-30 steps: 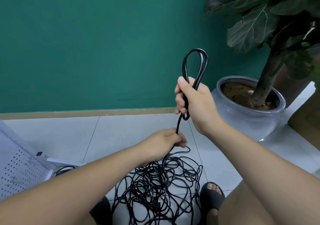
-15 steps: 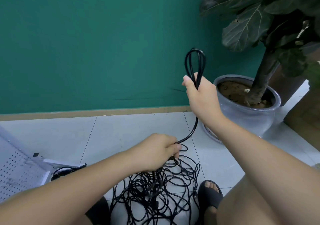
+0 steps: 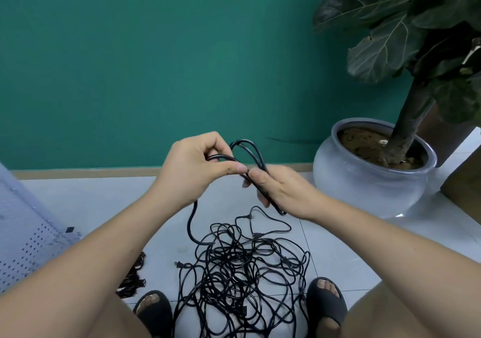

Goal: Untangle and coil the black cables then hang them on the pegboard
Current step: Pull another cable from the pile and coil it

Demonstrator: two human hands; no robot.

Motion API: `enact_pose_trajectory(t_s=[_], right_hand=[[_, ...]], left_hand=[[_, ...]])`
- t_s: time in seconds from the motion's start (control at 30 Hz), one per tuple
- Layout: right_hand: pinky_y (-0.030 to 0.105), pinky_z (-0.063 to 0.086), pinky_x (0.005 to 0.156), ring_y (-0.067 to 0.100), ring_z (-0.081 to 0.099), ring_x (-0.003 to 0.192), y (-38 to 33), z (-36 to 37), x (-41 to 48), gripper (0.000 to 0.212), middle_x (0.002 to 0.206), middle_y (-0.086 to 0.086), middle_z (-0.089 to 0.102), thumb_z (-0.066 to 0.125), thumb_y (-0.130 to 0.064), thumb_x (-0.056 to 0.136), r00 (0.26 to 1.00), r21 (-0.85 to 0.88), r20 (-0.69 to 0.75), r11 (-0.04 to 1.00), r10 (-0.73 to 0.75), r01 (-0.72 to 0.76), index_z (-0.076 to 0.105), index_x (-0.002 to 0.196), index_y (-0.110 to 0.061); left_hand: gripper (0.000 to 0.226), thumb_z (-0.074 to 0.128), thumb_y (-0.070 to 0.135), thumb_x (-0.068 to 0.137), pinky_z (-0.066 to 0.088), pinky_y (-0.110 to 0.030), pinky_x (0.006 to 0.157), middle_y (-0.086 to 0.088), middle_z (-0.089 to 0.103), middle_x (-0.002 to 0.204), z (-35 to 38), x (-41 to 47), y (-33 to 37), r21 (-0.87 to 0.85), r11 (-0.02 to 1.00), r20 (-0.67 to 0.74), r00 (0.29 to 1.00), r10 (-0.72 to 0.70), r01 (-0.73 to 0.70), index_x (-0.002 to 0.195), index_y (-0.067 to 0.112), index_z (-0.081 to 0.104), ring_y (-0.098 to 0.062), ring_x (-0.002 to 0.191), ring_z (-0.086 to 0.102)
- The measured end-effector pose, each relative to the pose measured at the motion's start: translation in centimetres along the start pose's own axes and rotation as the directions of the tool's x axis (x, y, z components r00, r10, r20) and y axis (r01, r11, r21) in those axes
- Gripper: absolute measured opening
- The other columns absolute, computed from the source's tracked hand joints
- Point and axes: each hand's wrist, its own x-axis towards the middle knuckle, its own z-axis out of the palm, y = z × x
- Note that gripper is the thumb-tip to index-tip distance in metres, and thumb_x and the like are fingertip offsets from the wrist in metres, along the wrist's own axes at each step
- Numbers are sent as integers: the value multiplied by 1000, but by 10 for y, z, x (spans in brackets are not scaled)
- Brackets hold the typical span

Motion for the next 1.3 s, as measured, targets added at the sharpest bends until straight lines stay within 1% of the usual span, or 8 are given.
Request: enact_pose_trajectory(t_s=[0.13,0.23,0.4,0.53,0.8,0.97,1.13,1.3], right_hand=[[22,40,59,4,53,57,-13,16,-7,68,68,-2,63,48,-79,97,987,4,162,1000,-16,16,65,91,-14],[34,37,63,10,43,63,-14,25,-9,59,70,-4,47,60,-59,105,993,-4,112,1000,-25,26,51,86,-4],[20,35,60,3,49,63,-18,25,-8,34,63,-22,54,59,-44,110,997,19,-58,998,-53,54,62,85,-21],[23,35,59,5,47,60,-19,26,-8,33,60,-21,52,61,-40,110,992,60,-115,996,-60,68,64,87,-16],[30,51,64,7,65,62,-21,35,4,11,74,-7,75,69,-29,104,997,85,2,994,74,-74,69,94,-24],[46,38,60,15,40,65,-32,48,7,20,68,0,48,72,-23,88,999,155,32,987,30,-35,56,81,-14],[33,38,60,12,45,57,-37,46,10,25,64,-3,56,66,-25,93,985,177,40,969,166,-171,67,68,-22],[25,47,66,14,69,70,-37,41,13,32,73,13,69,61,-22,104,982,299,11,936,190,-185,63,79,-3]], left_hand=[[38,100,33,68,33,-29,57,11,48,56,1,-7,7,23,998,-50,997,60,-59,68,22,64,-11,59,38],[39,99,36,70,37,-24,61,11,52,73,2,-6,6,79,986,-124,980,155,-146,69,25,62,-7,66,45],[38,90,39,80,57,-50,84,6,65,103,8,0,0,-49,989,-205,971,124,-137,87,27,55,-18,101,66],[36,83,38,93,60,-48,86,-1,76,80,6,3,3,-233,972,-120,992,-30,1,104,19,54,-29,79,74],[25,65,32,107,36,-29,53,11,32,57,30,4,10,-503,852,-110,967,-231,147,94,15,53,-14,51,29],[17,68,13,101,23,-22,42,7,24,57,46,7,18,-630,742,-81,931,-357,230,95,17,53,-13,48,19],[22,66,6,99,15,-25,43,7,22,59,43,17,20,-719,655,-56,921,-387,232,111,15,51,-12,47,13],[26,69,18,102,28,-27,50,3,29,63,38,23,16,-671,716,-74,942,-326,195,120,15,51,-16,53,25]])
